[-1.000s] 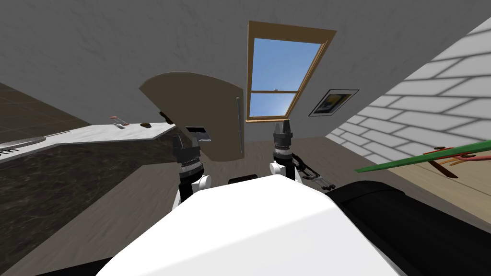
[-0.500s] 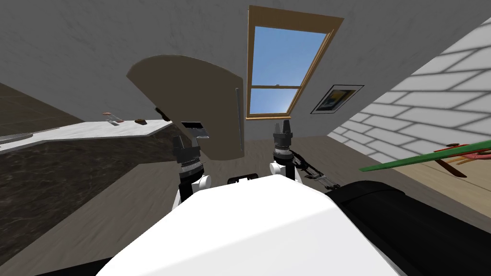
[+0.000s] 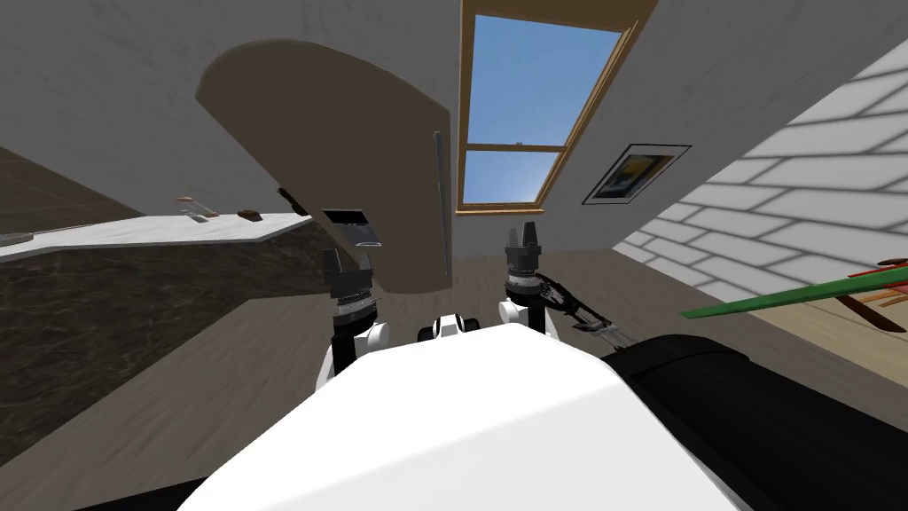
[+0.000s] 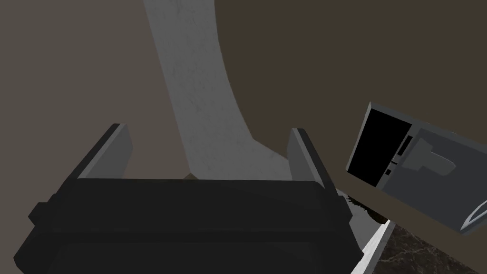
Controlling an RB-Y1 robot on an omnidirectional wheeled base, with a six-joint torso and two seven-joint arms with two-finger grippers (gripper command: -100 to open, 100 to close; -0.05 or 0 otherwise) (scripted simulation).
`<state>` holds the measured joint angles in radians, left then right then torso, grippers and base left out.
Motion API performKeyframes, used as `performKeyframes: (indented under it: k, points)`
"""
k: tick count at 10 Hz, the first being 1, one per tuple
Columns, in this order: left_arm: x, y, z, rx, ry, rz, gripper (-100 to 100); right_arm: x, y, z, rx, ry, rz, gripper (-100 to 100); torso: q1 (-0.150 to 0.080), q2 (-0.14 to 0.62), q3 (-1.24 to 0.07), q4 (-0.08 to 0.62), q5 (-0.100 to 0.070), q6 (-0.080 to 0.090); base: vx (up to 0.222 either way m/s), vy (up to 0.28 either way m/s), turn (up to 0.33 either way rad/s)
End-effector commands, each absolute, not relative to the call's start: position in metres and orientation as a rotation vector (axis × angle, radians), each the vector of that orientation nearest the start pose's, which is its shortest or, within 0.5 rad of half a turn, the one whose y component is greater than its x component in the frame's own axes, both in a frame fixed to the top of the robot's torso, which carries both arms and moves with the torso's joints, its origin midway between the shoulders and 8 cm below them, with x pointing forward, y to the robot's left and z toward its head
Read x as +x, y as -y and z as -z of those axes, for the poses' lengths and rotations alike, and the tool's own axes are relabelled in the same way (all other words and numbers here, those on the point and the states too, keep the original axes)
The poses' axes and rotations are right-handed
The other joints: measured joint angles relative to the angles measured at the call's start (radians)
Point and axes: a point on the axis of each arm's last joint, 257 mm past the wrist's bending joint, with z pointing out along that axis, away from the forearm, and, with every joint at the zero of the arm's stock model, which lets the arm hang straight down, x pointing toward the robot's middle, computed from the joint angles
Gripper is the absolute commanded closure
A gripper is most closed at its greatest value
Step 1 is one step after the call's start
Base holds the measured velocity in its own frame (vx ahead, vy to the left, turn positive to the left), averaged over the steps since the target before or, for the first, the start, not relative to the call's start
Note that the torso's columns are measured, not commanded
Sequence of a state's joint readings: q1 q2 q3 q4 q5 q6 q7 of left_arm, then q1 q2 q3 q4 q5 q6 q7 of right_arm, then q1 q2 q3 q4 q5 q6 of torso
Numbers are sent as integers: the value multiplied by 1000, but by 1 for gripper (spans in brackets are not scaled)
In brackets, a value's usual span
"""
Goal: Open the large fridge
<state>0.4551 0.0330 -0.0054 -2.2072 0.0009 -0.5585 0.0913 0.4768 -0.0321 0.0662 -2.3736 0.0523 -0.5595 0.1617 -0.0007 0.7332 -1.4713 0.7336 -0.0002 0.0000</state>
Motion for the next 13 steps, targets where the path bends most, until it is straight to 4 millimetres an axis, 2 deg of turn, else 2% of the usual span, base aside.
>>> performKeyframes:
  k: [1, 2, 3, 4, 5, 6, 7, 8, 9, 10, 11, 12, 13]
  points:
    - [377, -260, -16, -640, -669, 1449, -100, 316, 239, -80, 418, -571, -1228, 0, 0, 2, -5, 3, 0, 0, 56, -50, 88]
    - [388, -257, -15, -642, -693, 1461, -100, 316, 239, -80, 418, -571, -1228, 0, -1, 3, -6, 4, 0, 0, 66, -68, 94]
    - [389, -256, -17, -641, -693, 1464, -100, 316, 239, -80, 418, -571, -1228, 0, -1, 3, -6, 4, 0, 0, 42, -50, 38]
    - [402, -253, -16, -650, -718, 1474, -100, 316, 239, -80, 418, -571, -1228, 0, 1, 6, -4, 5, 0, 0, 40, -44, 76]
    - [403, -252, -18, -647, -716, 1477, -100, 316, 239, -80, 418, -571, -1228, 0, 2, 6, -4, 5, 0, 0, 28, -39, 40]
    - [418, -250, -16, -666, -744, 1485, -100, 316, 239, -80, 418, -571, -1228, 0, 2, 6, -4, 5, 0, 0, 38, -49, 100]
    - [419, -248, -21, -656, -737, 1491, -100, 316, 239, -80, 418, -571, -1228, 0, 1, 5, -5, 5, 0, 0, 33, -46, 44]
    - [434, -247, -18, -680, -764, 1497, -100, 316, 239, -80, 418, -571, -1228, 0, 1, 5, -5, 4, 0, 0, 41, -53, 100]
    - [435, -244, -24, -670, -757, 1504, -100, 316, 239, -80, 418, -571, -1228, 0, 0, 4, -5, 4, 0, 0, 43, -48, 45]
    - [448, -243, -23, -688, -775, 1512, -100, 316, 239, -80, 418, -571, -1228, 0, 1, 4, -5, 4, 0, 0, 42, -66, 94]
    - [452, -241, -28, -686, -775, 1516, -100, 316, 239, -80, 418, -571, -1228, 0, 0, 5, -5, 4, 0, 0, 38, -61, 70]
    - [465, -242, -23, -716, -797, 1518, -100, 316, 239, -80, 418, -571, -1228, 0, 1, 5, -5, 4, 0, 0, 60, -63, 131]
    - [470, -238, -30, -713, -797, 1524, -100, 316, 239, -80, 418, -571, -1228, 0, 1, 4, -5, 4, 0, 0, 48, -58, 54]
